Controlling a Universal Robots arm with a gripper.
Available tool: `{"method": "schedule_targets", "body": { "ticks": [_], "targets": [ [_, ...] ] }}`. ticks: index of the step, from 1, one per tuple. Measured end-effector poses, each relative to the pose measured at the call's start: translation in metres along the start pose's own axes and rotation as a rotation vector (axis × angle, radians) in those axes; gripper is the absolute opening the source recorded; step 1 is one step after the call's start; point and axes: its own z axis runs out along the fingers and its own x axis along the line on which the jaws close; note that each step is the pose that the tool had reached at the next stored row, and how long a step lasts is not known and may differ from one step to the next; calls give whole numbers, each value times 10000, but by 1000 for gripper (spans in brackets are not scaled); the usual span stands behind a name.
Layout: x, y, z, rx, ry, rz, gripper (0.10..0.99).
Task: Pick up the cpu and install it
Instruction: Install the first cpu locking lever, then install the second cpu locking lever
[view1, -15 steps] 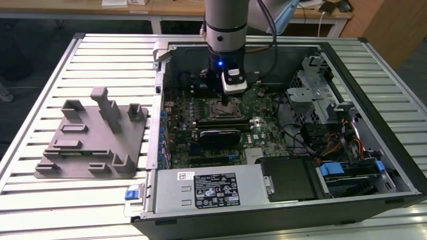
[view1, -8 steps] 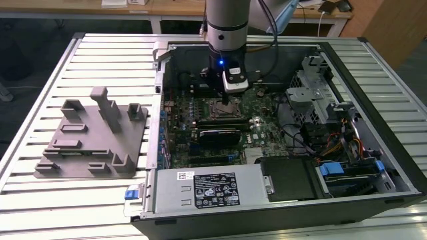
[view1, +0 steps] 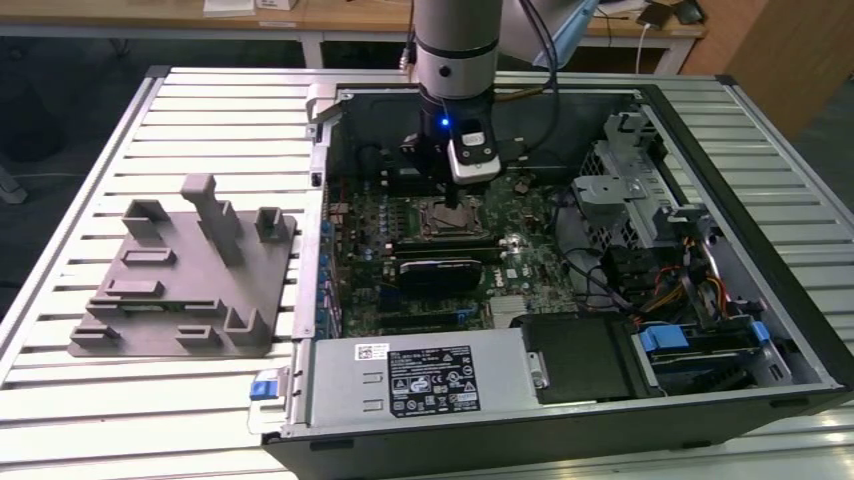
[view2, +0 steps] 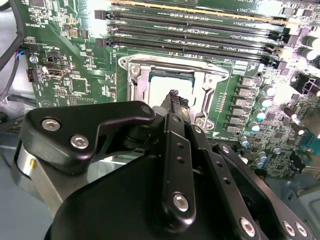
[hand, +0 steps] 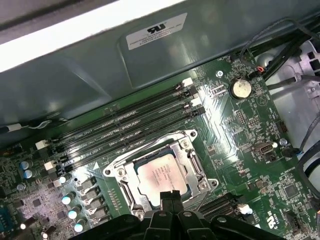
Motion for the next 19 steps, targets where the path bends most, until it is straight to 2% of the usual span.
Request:
{"method": "schedule_targets", "body": {
  "ticks": [13, 19],
  "targets": [
    [-1, -1, -1, 0, 1, -37, 106],
    [-25, -59, -2, 2, 2, -36, 106]
  ]
}}
